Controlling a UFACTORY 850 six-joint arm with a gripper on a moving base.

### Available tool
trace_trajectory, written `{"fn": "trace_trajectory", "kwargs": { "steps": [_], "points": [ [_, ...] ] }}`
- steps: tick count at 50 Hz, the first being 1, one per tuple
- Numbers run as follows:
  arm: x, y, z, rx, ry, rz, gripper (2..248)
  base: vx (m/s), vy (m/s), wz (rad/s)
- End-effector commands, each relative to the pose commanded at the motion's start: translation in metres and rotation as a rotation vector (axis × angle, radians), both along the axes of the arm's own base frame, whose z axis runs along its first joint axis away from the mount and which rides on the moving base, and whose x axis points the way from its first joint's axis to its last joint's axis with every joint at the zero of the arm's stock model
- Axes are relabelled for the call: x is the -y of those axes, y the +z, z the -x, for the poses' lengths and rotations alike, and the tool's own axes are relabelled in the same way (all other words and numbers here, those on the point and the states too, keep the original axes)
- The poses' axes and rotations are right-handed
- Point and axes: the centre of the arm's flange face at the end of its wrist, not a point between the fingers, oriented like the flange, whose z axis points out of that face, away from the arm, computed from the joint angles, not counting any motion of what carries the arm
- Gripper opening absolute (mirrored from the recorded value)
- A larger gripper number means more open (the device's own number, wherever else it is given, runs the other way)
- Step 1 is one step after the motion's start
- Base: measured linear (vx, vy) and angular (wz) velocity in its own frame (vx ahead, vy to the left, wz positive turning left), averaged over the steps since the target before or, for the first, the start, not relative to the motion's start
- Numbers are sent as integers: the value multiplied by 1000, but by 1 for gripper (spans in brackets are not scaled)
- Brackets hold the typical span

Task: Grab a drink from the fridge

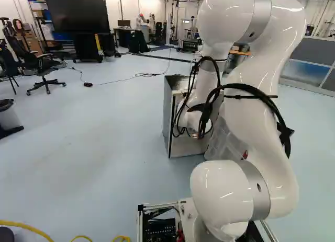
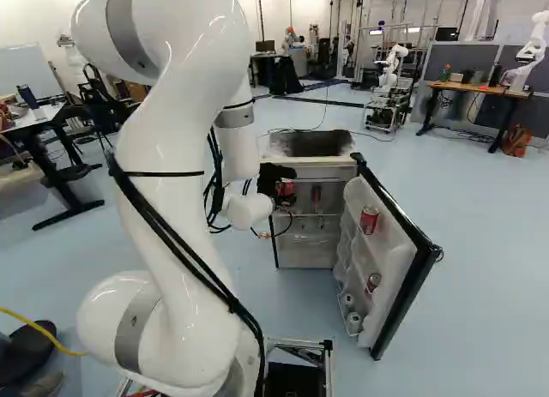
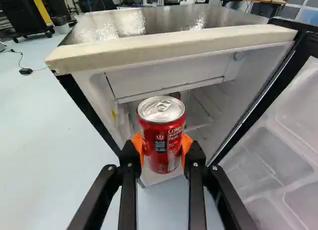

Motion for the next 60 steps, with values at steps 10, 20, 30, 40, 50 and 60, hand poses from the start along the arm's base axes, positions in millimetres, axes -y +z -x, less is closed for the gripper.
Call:
{"fn": "trace_trajectory", "kwargs": {
  "steps": [10,20,30,40,50,60],
  "points": [
    [-2,14,21,20,1,4,95,0,0,0],
    [-4,26,31,39,3,6,95,0,0,0],
    [-4,36,34,62,3,8,95,0,0,0],
    [-5,46,36,87,3,10,95,0,0,0],
    [-5,56,38,112,3,12,95,0,0,0],
    [-5,66,39,136,3,15,95,0,0,0]
  ]
}}
